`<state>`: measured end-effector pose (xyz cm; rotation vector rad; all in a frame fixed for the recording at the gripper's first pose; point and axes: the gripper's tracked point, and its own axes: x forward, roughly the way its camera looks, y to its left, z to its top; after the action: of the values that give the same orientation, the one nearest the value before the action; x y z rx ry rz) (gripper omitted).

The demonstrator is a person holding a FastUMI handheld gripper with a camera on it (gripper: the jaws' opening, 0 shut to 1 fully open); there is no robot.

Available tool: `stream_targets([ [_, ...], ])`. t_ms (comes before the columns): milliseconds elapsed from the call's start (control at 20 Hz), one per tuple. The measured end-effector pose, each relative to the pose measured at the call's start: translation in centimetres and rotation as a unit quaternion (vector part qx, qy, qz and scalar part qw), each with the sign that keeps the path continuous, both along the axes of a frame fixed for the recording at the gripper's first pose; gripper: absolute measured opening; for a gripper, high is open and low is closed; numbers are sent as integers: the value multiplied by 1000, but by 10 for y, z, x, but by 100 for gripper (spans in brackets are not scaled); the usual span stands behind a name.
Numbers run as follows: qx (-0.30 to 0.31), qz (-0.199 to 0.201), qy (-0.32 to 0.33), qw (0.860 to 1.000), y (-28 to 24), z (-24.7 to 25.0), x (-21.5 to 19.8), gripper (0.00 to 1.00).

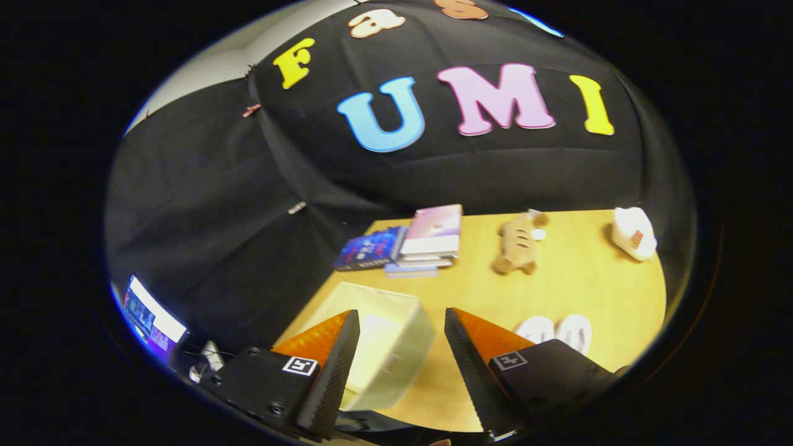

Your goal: Open the storage box then place both shoes into the box .Put the left shoe in first, then the right shoe, with the right side of both shoes facing outward in a uniform manner.

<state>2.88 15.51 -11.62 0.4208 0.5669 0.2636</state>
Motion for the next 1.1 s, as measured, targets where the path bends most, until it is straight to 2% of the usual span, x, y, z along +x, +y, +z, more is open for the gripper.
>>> stream_targets([
  [200, -69, -40, 69, 994, -56, -80, -37, 87],
  [400, -93, -63, 128, 985, -87, -152, -59, 81],
  [600, -104, -58, 157, 980, -95, -207, -59, 74],
  [850, -130, -47, 168, 976, -101, -248, -42, 65],
  [900, -132, -50, 167, 976, -102, -253, -37, 54],
  [1100, -155, -72, 166, 971, -105, -267, -21, 40],
])
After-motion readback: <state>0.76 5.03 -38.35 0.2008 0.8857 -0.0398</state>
